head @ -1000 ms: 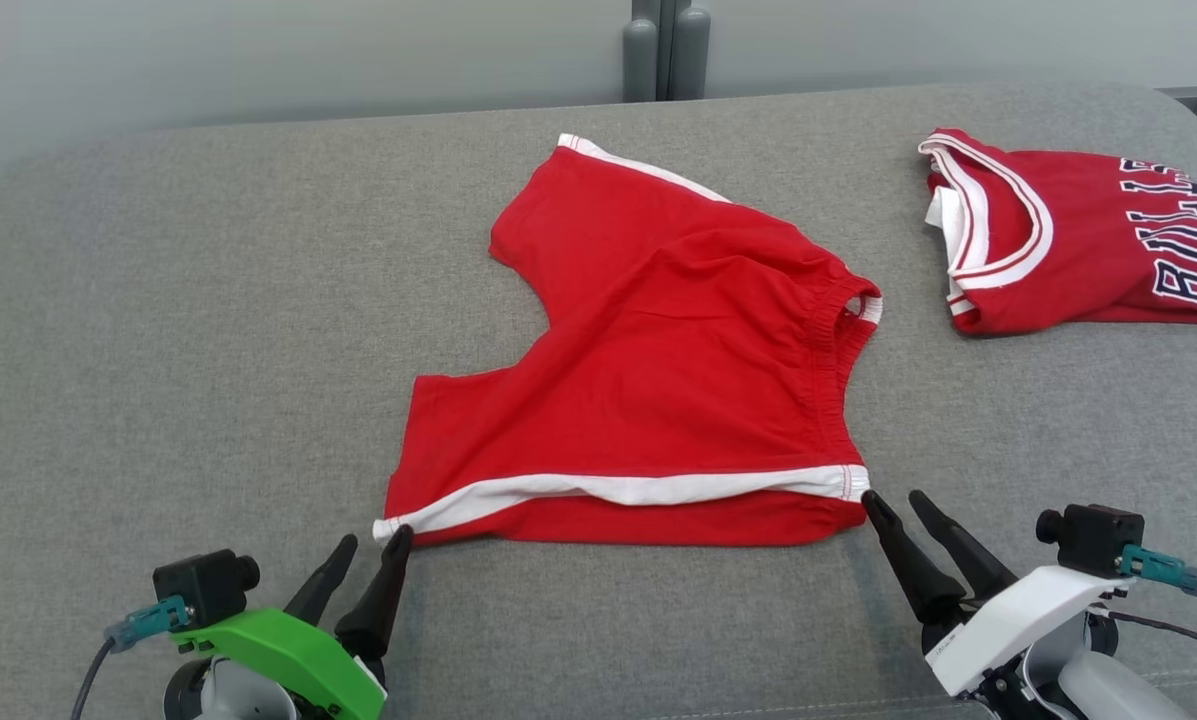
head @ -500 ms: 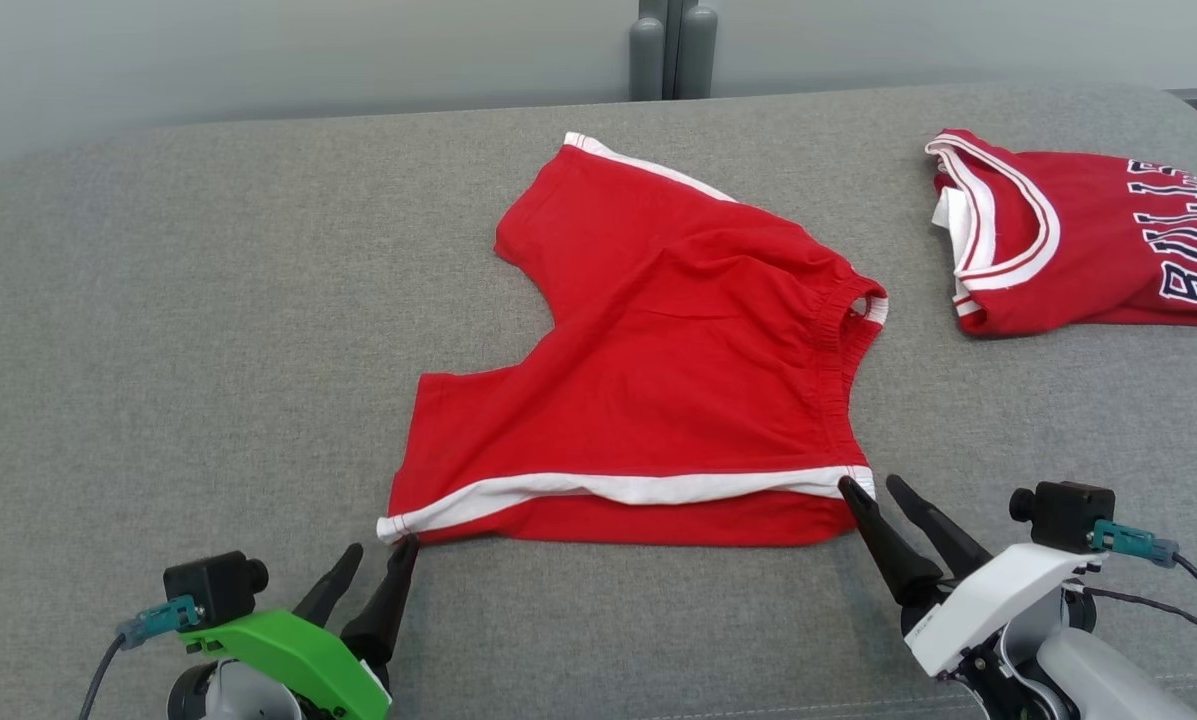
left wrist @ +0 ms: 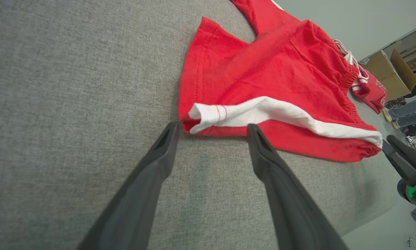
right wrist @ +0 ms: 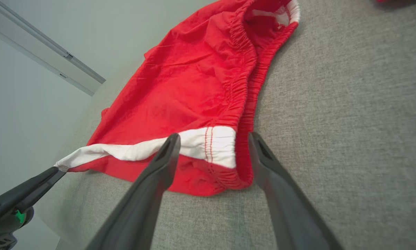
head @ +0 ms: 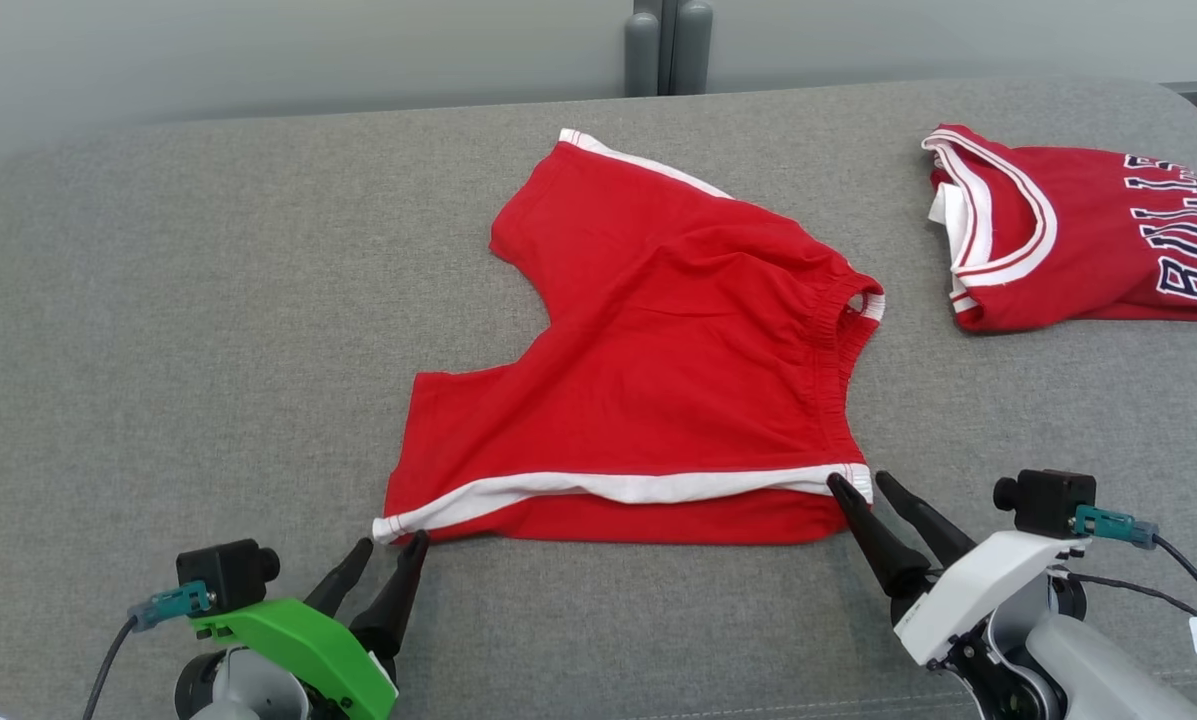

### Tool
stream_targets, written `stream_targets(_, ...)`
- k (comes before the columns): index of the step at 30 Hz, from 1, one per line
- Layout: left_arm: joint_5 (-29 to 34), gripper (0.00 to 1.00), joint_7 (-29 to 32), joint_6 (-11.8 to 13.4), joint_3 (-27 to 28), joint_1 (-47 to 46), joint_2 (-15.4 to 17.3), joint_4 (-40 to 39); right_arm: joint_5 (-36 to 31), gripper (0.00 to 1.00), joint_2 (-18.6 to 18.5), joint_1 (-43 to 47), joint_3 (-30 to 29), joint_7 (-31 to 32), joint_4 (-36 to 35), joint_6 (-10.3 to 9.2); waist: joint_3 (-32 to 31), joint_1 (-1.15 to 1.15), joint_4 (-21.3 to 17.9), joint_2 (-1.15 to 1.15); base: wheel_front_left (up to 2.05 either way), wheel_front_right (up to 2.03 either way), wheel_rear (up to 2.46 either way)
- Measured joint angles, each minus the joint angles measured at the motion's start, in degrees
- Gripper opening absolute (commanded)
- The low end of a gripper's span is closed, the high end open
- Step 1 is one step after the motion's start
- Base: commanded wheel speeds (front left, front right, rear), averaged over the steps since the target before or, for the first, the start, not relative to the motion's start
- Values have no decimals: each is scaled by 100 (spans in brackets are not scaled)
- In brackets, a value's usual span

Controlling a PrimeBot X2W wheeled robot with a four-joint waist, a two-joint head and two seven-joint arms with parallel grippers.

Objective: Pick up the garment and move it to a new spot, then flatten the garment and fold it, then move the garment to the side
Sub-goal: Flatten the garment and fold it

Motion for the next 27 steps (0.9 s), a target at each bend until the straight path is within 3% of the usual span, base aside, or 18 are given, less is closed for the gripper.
stream_targets(27,0,100,57,41,-31,-63,-36,46,2,100,163,-226,123,43,281,0,-38,0,-36,0,0,0,0)
